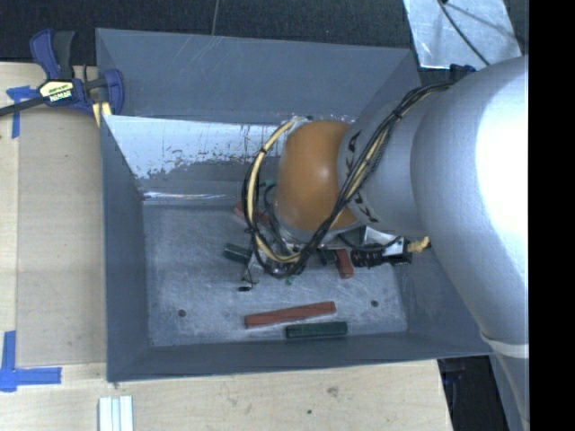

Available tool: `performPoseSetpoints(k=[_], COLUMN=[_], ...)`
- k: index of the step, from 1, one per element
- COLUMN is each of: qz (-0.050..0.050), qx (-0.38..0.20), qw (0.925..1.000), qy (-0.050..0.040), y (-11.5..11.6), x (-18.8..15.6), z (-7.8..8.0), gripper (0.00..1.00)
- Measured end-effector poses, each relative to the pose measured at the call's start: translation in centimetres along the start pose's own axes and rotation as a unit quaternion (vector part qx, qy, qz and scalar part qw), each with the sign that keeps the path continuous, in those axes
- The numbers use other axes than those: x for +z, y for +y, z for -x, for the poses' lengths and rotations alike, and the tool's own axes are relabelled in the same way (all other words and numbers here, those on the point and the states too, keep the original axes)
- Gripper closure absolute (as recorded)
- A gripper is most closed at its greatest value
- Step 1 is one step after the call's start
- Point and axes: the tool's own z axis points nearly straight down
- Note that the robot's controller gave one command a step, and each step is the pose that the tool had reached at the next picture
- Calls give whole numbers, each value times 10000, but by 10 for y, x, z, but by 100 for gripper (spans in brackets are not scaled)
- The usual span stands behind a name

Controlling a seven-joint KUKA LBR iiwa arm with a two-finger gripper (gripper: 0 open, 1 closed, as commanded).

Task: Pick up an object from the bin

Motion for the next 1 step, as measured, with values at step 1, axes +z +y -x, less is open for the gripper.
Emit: performPoseSetpoints(k=[1], qz=[-15], qx=[1], qw=[10000], qy=[26], y=[-1], x=[-3], z=[-1], gripper=[100])
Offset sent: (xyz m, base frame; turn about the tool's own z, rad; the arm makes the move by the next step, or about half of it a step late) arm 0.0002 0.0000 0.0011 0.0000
